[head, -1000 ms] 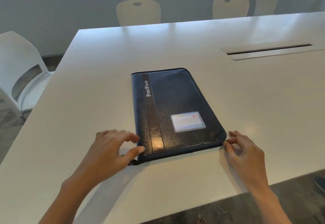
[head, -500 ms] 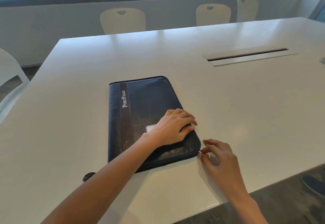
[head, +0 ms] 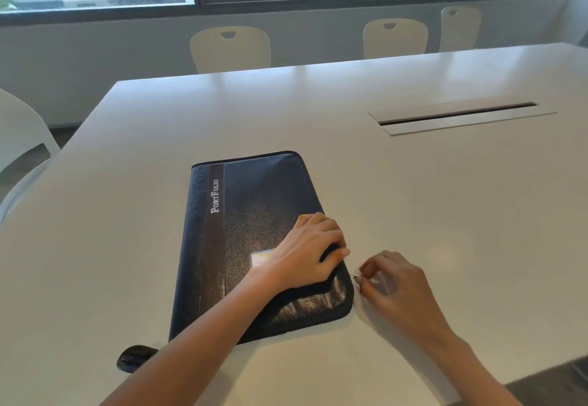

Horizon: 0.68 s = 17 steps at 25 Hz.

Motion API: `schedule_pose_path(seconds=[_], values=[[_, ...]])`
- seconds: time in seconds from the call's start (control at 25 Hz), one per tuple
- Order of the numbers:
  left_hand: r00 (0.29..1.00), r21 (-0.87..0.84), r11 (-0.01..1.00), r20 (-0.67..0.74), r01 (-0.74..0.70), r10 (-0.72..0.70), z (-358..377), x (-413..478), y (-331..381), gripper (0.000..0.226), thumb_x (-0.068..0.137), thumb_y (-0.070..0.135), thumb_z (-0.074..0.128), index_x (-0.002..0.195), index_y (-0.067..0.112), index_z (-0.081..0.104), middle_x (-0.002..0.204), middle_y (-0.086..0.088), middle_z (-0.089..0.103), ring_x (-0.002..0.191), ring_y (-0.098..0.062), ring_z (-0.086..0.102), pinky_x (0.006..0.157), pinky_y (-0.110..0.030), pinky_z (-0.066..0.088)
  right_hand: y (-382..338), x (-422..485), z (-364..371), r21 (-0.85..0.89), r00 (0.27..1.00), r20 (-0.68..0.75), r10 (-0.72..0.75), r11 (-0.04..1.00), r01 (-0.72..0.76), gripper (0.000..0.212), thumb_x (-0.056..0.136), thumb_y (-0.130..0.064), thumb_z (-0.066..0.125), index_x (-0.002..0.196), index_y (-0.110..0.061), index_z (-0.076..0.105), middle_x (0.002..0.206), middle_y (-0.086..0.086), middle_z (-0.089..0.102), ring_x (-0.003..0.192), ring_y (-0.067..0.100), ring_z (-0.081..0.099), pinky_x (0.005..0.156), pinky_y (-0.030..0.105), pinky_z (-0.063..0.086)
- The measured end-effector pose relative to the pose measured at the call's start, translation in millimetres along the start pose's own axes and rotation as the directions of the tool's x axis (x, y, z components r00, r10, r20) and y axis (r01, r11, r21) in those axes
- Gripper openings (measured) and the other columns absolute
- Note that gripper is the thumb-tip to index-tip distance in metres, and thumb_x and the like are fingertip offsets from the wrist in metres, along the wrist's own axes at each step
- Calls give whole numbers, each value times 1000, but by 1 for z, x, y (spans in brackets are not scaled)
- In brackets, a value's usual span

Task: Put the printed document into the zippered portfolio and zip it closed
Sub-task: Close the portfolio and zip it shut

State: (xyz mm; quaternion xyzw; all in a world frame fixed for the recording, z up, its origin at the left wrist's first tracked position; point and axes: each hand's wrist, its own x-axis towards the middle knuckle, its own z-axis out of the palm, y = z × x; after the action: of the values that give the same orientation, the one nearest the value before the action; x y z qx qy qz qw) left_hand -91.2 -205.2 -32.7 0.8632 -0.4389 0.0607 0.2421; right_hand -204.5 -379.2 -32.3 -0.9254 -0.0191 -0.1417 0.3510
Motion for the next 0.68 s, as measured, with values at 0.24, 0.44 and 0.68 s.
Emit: schedule_pose_path(seconds=[0.24,0.44,0.68], values=[[1000,1,1000,1,-13,13,1,-2,7,24,95,41,51,92,20,63,101,7,58,103,-13,48,98,-30,30,13,52,2,-51,989,89,-118,991,123,12,79,-20,75,74,-13,67,77,-3,66,74,12,58,66,27,46],[999,55,998,-7,34,-34,-4,5,4,28,94,43,54,91,18,66,104,4,57,104,-16,47,100,-31,29,20,118,20,-67,978,103,-179,980,187,10,82,-18,70,77,-10,68,79,0,66,73,13,55,66,21,40],[985,-15,985,-24,169,-169,-17,20,-17,33,96,50,45,111,26,62,117,8,61,113,-11,48,101,-38,36,26,150,31,-6,979,82,-186,982,187,10,83,-21,71,80,-12,70,81,2,69,76,14,59,70,29,48]])
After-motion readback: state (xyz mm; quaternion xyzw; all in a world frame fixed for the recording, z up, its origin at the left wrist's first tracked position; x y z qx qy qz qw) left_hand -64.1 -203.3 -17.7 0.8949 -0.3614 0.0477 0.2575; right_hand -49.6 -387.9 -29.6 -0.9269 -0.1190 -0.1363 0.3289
